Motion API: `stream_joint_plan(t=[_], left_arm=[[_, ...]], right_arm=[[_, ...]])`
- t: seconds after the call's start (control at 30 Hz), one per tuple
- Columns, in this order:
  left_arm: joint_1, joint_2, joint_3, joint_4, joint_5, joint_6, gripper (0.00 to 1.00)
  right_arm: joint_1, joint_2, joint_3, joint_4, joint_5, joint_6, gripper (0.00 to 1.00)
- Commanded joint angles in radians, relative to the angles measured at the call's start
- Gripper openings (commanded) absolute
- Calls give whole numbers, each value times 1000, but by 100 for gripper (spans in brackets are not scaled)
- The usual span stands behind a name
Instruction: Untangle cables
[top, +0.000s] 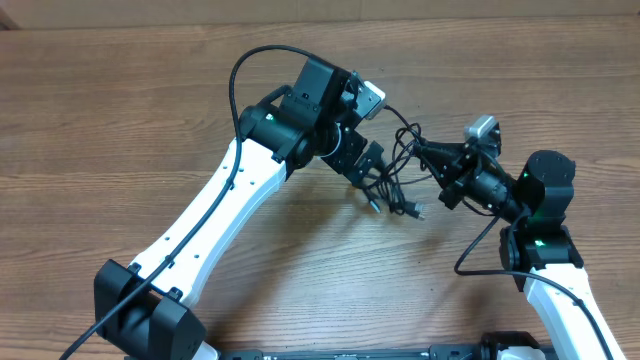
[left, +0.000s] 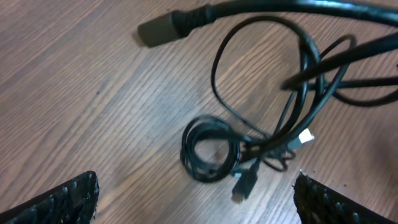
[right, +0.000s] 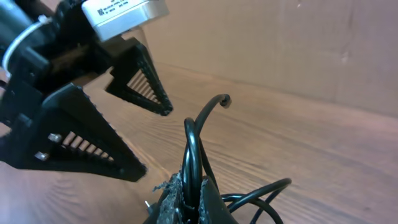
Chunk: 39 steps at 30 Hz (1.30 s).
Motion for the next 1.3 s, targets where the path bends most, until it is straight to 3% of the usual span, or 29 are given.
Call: stream_joint_plan(t=[0.0, 0.23, 0.3, 0.57, 0.77, 1.03, 1.27], left_arm=[[-7, 10, -8, -8, 73, -43, 100], [-7, 10, -8, 75, 605, 131, 100], [-7, 10, -8, 106, 637, 130, 100], [-6, 10, -8, 147, 575, 129, 100], [12, 10, -8, 160, 555, 128, 100], [111, 10, -8, 164, 522, 15, 100], [97, 10, -8, 171, 536, 13, 100]], right_arm=[[5, -17, 14, 10, -27, 73, 4], [3, -17, 14, 24, -8, 100, 4], [3, -17, 14, 34, -9, 140, 4], [2, -17, 14, 119, -80, 254, 4], [-2, -17, 14, 119, -85, 257, 4], [-95, -17, 14, 116, -182, 257, 4], [-99, -17, 14, 121, -242, 257, 4]])
